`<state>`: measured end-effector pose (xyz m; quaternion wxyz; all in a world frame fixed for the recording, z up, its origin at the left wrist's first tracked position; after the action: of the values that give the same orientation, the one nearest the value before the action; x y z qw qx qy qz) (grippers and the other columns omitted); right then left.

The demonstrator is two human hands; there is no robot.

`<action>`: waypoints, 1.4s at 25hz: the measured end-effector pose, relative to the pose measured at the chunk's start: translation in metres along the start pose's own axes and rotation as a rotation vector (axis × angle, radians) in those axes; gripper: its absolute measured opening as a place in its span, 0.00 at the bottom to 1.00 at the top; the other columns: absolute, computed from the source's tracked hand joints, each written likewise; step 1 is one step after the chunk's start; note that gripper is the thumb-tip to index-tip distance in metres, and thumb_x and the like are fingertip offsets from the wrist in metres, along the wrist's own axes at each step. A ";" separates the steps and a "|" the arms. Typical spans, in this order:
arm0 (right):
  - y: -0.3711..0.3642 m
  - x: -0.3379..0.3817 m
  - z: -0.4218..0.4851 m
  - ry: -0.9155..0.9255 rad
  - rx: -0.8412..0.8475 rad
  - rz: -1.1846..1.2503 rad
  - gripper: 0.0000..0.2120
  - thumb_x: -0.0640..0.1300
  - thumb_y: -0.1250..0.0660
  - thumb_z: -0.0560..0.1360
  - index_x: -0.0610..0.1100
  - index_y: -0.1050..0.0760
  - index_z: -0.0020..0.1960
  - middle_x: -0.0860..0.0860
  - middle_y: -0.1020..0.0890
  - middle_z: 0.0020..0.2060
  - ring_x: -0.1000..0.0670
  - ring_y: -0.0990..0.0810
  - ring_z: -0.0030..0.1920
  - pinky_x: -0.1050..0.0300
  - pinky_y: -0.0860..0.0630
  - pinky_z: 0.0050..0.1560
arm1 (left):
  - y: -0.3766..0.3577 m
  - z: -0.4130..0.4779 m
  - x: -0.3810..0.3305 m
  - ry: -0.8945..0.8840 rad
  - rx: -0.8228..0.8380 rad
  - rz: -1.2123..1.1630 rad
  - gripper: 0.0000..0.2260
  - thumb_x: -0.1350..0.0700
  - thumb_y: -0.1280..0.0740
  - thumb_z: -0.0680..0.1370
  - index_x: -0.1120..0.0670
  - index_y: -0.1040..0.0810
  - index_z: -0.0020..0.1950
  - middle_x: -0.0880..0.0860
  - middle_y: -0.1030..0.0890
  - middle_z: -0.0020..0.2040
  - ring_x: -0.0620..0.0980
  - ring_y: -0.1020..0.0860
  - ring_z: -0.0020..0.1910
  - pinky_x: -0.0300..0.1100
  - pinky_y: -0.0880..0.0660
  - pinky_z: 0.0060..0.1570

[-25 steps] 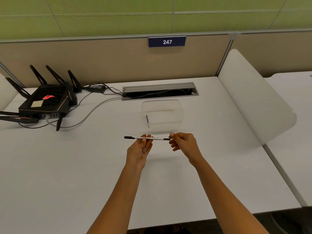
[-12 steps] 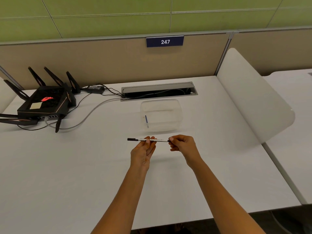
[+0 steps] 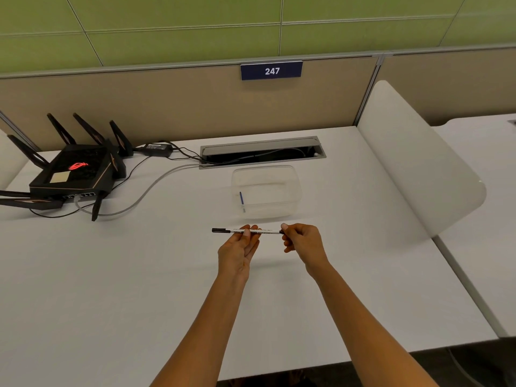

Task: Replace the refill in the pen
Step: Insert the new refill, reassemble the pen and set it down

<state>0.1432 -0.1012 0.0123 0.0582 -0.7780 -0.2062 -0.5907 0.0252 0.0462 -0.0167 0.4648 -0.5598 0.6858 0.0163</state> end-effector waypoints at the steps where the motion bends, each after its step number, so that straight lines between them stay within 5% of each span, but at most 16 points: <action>1: 0.000 -0.001 0.000 -0.008 -0.010 -0.039 0.13 0.49 0.33 0.77 0.43 0.19 0.38 0.49 0.19 0.30 0.52 0.22 0.29 0.61 0.21 0.31 | -0.001 0.000 0.000 -0.004 0.003 0.002 0.06 0.63 0.35 0.78 0.61 0.20 0.53 0.55 0.14 0.47 0.51 0.16 0.48 0.46 0.23 0.53; 6: -0.002 -0.001 -0.002 -0.035 -0.041 -0.047 0.18 0.56 0.35 0.77 0.45 0.19 0.36 0.50 0.18 0.30 0.53 0.20 0.29 0.61 0.22 0.30 | -0.003 -0.001 -0.003 -0.023 0.009 0.000 0.06 0.63 0.35 0.78 0.60 0.19 0.51 0.55 0.14 0.47 0.51 0.16 0.47 0.46 0.23 0.54; 11: -0.003 0.000 -0.004 -0.005 0.017 0.074 0.08 0.46 0.31 0.75 0.43 0.18 0.41 0.47 0.17 0.33 0.48 0.18 0.35 0.61 0.19 0.34 | -0.001 0.001 -0.005 -0.022 0.000 -0.010 0.06 0.63 0.35 0.79 0.60 0.19 0.51 0.57 0.15 0.48 0.53 0.17 0.49 0.47 0.23 0.55; 16: 0.000 -0.004 -0.005 -0.052 -0.021 -0.003 0.16 0.55 0.33 0.75 0.45 0.18 0.37 0.49 0.17 0.30 0.53 0.20 0.29 0.61 0.21 0.31 | -0.004 0.000 0.001 -0.016 0.006 -0.005 0.06 0.63 0.35 0.79 0.60 0.19 0.52 0.56 0.15 0.48 0.52 0.16 0.49 0.47 0.23 0.55; 21: -0.001 -0.006 -0.007 -0.032 -0.005 0.096 0.08 0.46 0.29 0.74 0.41 0.17 0.44 0.46 0.16 0.33 0.49 0.17 0.34 0.61 0.20 0.33 | -0.001 0.001 0.002 -0.010 -0.006 -0.008 0.07 0.63 0.35 0.79 0.61 0.20 0.54 0.57 0.15 0.49 0.53 0.17 0.50 0.48 0.23 0.56; 26: 0.002 -0.007 -0.008 -0.062 -0.028 0.081 0.13 0.53 0.29 0.73 0.44 0.17 0.39 0.47 0.16 0.31 0.51 0.18 0.31 0.60 0.20 0.32 | -0.004 0.001 0.003 -0.004 0.015 -0.018 0.07 0.63 0.35 0.78 0.60 0.20 0.54 0.57 0.15 0.50 0.54 0.17 0.51 0.48 0.24 0.56; 29: 0.001 -0.009 -0.010 -0.066 0.014 0.205 0.05 0.45 0.29 0.74 0.43 0.18 0.44 0.42 0.16 0.37 0.48 0.16 0.35 0.60 0.20 0.35 | -0.003 0.002 0.002 -0.008 0.016 -0.027 0.07 0.62 0.35 0.78 0.60 0.20 0.54 0.55 0.15 0.49 0.52 0.17 0.50 0.47 0.24 0.55; 35: 0.000 -0.023 -0.013 -0.149 -0.016 0.197 0.14 0.52 0.31 0.75 0.40 0.18 0.45 0.44 0.17 0.35 0.49 0.17 0.32 0.60 0.21 0.32 | -0.006 0.001 0.005 -0.006 0.028 -0.006 0.06 0.63 0.35 0.79 0.58 0.20 0.52 0.55 0.15 0.49 0.52 0.17 0.51 0.47 0.24 0.56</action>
<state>0.1265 -0.1116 -0.0060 0.0940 -0.8365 -0.1279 -0.5244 0.0307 0.0404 -0.0172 0.4748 -0.5553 0.6827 0.0070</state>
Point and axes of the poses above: each hand's wrist, its own z-axis towards the middle knuckle, its own y-axis out of the back of the hand, x = y × z, the point moved 10 cm from there along z, towards the middle knuckle
